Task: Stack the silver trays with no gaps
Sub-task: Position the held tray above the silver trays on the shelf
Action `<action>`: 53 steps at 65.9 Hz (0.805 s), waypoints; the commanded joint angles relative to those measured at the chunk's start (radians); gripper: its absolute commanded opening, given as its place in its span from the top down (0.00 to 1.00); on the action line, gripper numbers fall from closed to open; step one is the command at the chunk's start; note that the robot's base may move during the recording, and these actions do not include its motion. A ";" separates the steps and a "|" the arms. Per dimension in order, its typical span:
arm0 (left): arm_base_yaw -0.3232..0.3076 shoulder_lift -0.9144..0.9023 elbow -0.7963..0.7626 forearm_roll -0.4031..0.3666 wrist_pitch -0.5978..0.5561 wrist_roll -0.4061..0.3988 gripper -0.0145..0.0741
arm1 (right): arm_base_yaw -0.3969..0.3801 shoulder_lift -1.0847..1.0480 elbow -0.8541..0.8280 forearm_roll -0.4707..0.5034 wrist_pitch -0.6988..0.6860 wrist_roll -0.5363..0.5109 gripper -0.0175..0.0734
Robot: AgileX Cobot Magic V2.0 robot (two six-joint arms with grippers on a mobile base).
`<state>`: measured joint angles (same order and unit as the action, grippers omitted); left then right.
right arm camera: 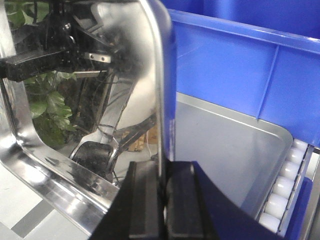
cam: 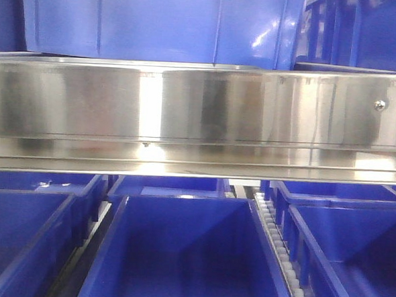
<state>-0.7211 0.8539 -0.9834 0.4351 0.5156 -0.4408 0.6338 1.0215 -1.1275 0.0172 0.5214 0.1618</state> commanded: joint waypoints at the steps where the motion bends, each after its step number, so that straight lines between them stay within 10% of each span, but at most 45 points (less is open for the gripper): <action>1: 0.006 -0.008 -0.006 0.049 0.019 0.014 0.86 | -0.005 -0.016 -0.004 -0.039 -0.037 -0.007 0.88; 53: 0.006 -0.008 -0.006 0.059 0.011 0.016 0.86 | -0.005 -0.016 -0.004 -0.039 -0.041 -0.007 0.88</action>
<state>-0.7211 0.8539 -0.9834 0.4508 0.5116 -0.4408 0.6338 1.0215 -1.1275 0.0172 0.5214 0.1618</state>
